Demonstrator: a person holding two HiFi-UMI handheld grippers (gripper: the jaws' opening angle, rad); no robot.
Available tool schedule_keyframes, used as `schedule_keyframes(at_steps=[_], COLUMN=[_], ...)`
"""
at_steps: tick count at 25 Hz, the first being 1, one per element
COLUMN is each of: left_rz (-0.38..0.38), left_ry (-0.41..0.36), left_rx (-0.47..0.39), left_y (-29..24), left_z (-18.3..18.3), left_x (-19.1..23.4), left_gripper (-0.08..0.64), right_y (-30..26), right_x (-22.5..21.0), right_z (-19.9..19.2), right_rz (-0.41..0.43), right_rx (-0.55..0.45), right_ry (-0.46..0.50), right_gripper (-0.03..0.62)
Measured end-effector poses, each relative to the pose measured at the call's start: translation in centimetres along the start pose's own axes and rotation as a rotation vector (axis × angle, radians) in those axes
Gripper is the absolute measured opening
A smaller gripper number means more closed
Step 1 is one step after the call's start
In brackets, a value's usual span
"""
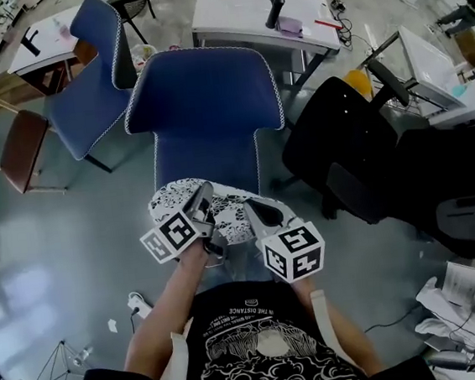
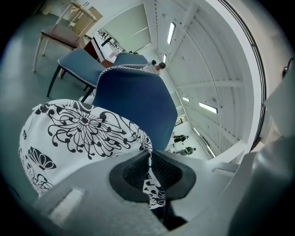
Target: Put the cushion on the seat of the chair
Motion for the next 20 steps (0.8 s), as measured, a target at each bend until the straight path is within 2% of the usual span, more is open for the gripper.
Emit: schedule_keyframes(at_steps=[10,20], left_rz=[0.061,0.145], left_ry=[0.06,0.084], left_rx=[-0.041,-0.061], left_y=[-6.1,-10.5], left_z=[0.8,0.6], left_x=[2.3,6.0], left_gripper=[0.023,0.025], right_y=[-6.1,-9.6], right_x=[-4.0,-6.7], right_z=[1.1,0.8], right_rz=[0.119,0.185], right_rx=[0.119,0.21], right_ry=[0.008,0.023], right_gripper=[-0.002,-0.002])
Point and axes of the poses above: the fingertips, and each gripper's own axes: y backward along the fingers, x to its left, z out of its top, the point moved 4 cm from there along y, backward along the fingers, and after that the axes turned 9 degrees about -x, right-handed, at the moved point
